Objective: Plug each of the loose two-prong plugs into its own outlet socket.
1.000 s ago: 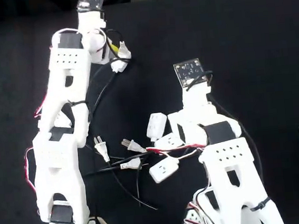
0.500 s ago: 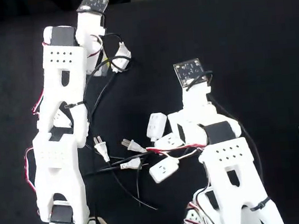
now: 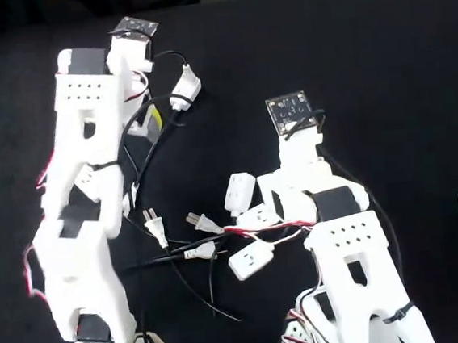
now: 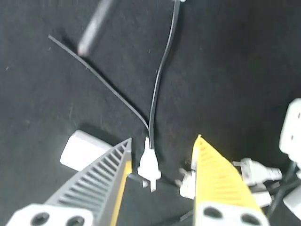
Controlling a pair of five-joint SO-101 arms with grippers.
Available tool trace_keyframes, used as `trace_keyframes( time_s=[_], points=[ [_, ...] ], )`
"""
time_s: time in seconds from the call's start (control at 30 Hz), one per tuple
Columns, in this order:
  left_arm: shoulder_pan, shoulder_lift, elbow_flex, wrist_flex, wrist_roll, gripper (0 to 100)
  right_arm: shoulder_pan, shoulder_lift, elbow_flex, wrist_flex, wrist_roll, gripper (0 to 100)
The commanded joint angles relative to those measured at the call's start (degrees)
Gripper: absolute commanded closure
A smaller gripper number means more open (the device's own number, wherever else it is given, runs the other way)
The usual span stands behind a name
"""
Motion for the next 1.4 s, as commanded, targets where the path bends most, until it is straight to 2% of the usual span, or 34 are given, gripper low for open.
trace_keyframes(
  time_s=[0.0,0.13,0.37,0.57,0.77,0.93,1.07,1.27,1.37],
  points=[
    [0.0,-10.1,10.1,0.4,-0.1,78,0.4,-1.3,-0.4,-1.1,-0.3,82.4],
    [-0.1,-16.0,23.9,-1.3,2.6,78,0.4,-1.3,-0.4,-1.1,-0.2,82.4],
    [0.7,-23.7,47.4,-12.3,8.4,78,0.3,-1.3,-0.4,-1.1,-0.2,82.5],
    [3.5,-26.9,61.1,-21.5,11.6,78,0.3,-1.3,-0.4,-1.1,-0.2,82.5],
    [8.4,-26.9,67.8,-27.5,14.4,78,0.3,-1.3,-0.4,-1.1,-0.2,82.5],
    [8.9,-26.8,72.1,-34.8,15.0,79,0.4,-1.3,-0.4,-1.1,-0.2,82.5],
    [9.0,-26.8,73.6,-37.0,15.0,79,0.4,-1.3,-0.4,-1.1,-0.2,82.5],
    [9.0,-27.3,73.3,-39.6,15.0,93,0.4,-1.3,-0.4,-1.1,-0.2,82.5],
    [9.0,-26.9,73.3,-41.5,15.0,95,0.4,-1.3,-0.4,-1.1,-0.2,82.5]
  ],
)
